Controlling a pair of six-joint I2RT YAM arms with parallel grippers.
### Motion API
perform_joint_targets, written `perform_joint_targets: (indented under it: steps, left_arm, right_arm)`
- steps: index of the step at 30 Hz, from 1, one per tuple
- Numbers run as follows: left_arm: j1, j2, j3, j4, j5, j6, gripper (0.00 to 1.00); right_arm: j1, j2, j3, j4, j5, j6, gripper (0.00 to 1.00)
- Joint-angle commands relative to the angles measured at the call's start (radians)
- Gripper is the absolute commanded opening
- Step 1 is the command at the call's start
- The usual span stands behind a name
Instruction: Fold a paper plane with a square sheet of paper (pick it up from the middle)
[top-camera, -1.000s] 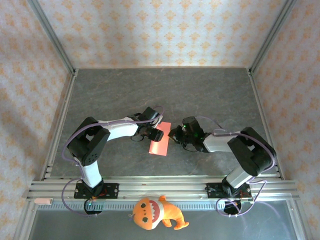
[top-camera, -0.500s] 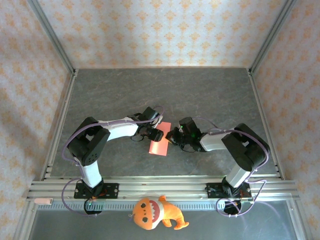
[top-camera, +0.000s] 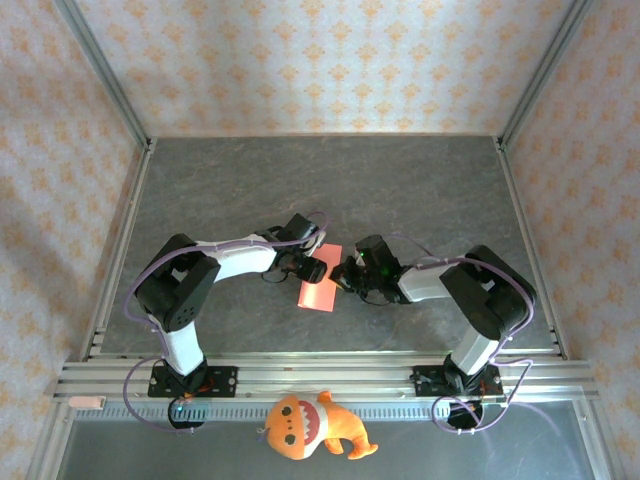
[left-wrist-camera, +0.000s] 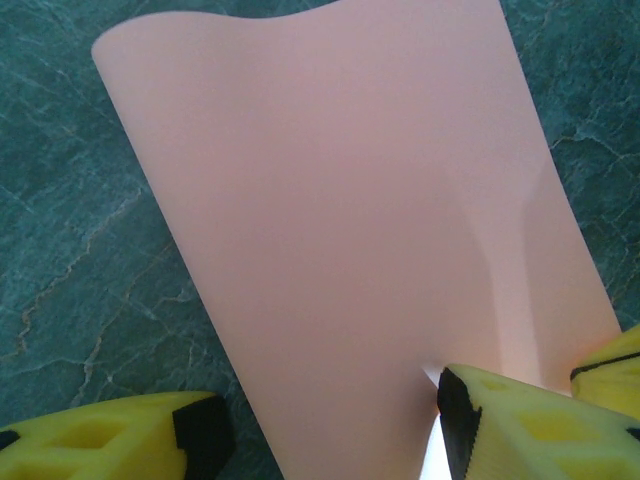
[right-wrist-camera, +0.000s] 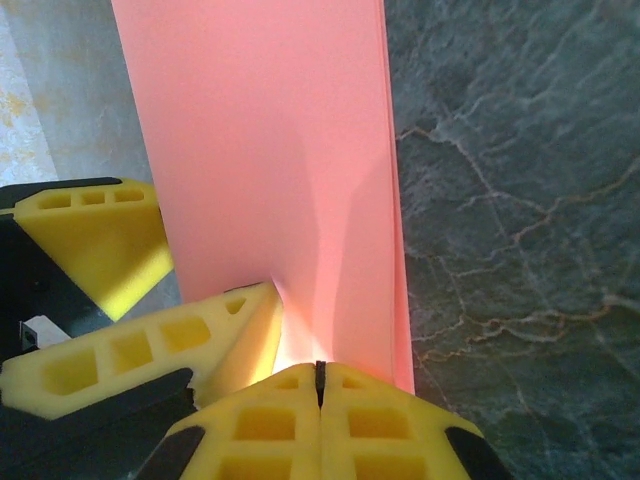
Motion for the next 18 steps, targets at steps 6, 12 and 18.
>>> perform_joint_targets:
  steps: [6,12,18]
  left_arm:
    - [0.024,0.152,-0.051,0.070,-0.028,0.023,0.64]
    - [0.024,0.152,-0.052,0.071,-0.027,0.021,0.64]
    - [0.024,0.156,-0.050,0.069,-0.025,0.022,0.65]
  right_arm:
    - [0.009,0.008,0.022,0.006,-0.014,-0.021,0.00]
    - [0.013,0.012,0.026,0.006,-0.021,-0.028,0.00]
    - [0.015,0.029,0.026,-0.032,0.000,-0.041,0.00]
